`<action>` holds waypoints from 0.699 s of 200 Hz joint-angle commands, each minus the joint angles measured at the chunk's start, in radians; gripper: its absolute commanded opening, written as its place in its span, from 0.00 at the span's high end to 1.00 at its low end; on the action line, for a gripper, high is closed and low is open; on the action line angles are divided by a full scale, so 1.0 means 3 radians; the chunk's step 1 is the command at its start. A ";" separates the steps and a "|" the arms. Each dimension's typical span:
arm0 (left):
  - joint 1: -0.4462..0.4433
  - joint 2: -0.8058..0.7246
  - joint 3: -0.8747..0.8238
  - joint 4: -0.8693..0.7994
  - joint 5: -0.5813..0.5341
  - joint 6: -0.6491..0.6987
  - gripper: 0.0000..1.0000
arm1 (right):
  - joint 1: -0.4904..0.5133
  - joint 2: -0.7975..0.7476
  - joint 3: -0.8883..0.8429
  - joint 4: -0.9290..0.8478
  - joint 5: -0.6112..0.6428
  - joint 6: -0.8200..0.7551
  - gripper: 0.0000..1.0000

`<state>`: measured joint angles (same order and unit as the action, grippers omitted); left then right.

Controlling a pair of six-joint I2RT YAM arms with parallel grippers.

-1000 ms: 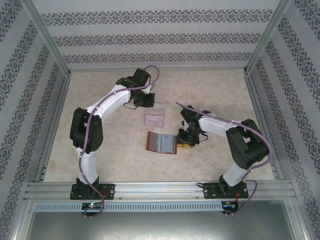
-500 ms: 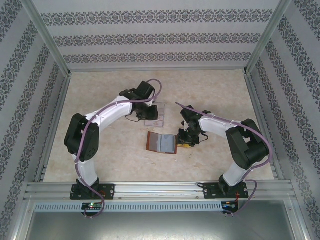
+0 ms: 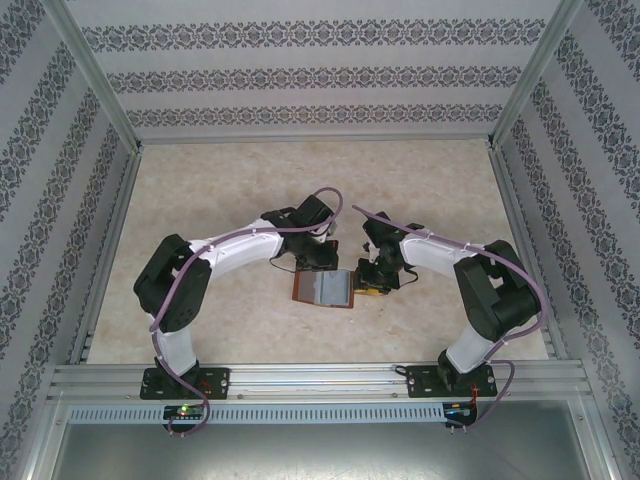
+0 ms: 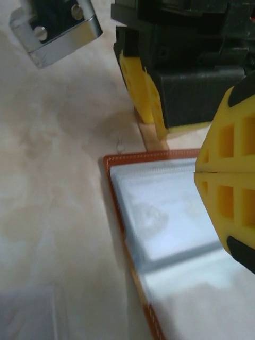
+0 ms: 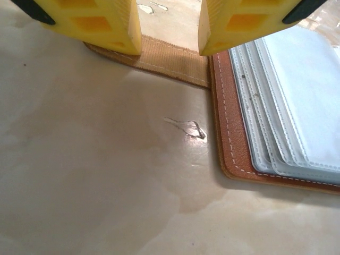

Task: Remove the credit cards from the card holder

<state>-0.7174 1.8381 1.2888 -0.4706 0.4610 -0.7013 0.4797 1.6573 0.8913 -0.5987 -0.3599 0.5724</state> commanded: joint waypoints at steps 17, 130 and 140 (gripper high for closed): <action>-0.0113 0.0179 -0.0067 0.0387 0.0377 -0.0292 1.00 | -0.0008 0.0050 -0.0133 0.0031 0.0055 -0.0043 0.65; -0.0168 0.0456 0.0009 0.0158 0.0388 -0.0251 0.98 | -0.0014 0.0026 -0.0169 0.0035 0.0060 -0.0016 0.65; -0.0171 0.0478 0.0014 0.0133 0.0374 -0.0250 0.96 | -0.0013 0.0023 -0.0174 0.0037 0.0060 -0.0014 0.65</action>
<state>-0.7555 1.9560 1.2739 -0.4000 0.5728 -0.7753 0.4797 1.6451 0.8757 -0.5816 -0.3603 0.5724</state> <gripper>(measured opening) 0.051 0.348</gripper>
